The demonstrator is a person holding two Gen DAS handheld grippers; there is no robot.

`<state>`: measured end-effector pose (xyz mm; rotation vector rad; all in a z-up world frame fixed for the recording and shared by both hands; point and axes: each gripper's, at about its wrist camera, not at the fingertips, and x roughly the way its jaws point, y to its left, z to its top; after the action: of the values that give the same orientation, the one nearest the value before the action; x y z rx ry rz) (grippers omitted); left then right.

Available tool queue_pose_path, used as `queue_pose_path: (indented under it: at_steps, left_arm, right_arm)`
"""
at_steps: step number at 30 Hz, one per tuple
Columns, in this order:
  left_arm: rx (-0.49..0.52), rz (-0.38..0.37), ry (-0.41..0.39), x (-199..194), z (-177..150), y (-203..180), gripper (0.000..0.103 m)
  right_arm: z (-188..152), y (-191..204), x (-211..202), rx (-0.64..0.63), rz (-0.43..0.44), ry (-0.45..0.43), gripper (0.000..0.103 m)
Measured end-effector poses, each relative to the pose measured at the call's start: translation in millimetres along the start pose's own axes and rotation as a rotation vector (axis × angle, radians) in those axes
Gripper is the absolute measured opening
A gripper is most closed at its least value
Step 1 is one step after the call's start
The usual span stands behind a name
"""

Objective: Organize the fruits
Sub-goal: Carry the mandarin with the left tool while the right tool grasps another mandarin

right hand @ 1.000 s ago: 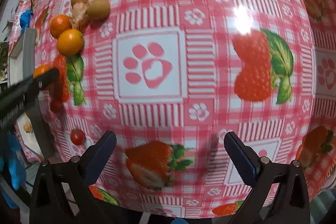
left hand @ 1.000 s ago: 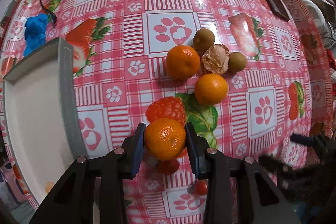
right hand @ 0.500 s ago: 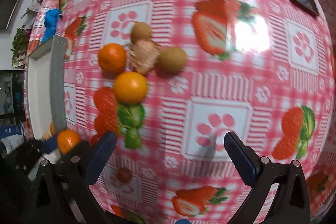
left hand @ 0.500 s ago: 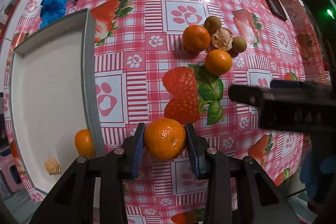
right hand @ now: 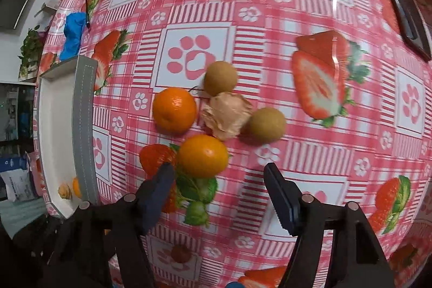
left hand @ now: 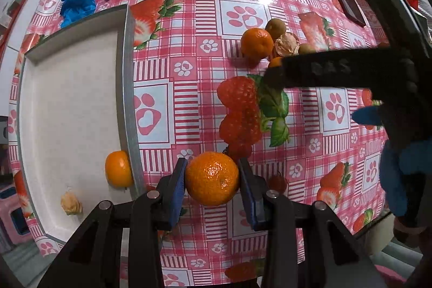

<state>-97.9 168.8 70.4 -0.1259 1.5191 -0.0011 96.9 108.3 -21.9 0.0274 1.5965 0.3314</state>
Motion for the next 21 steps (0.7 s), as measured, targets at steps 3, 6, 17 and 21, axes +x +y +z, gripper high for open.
queue_pose_path:
  at_steps: [3,6,17,21]
  left_arm:
    - [0.002,-0.003,-0.002,-2.5,-2.3,0.6,0.041]
    - [-0.004,-0.006,-0.001,-5.0,-6.4,2.8,0.041]
    - [-0.029,0.002,-0.013,-16.8,-0.9,3.9,0.041]
    - [-0.068,0.006,-0.033,-29.5,4.8,7.2,0.041]
  right_arm:
    - [5.4,10.3,1.9,0.001,-0.008,-0.021,0.067]
    - [14.3,15.6,6.0,0.008,0.004,-0.015,0.043]
    - [-18.7,-1.1,4.5,0.015,0.033,-0.021,0.043]
    - [-39.9,-2.0,-9.5,0.0,0.04,-0.022,0.043]
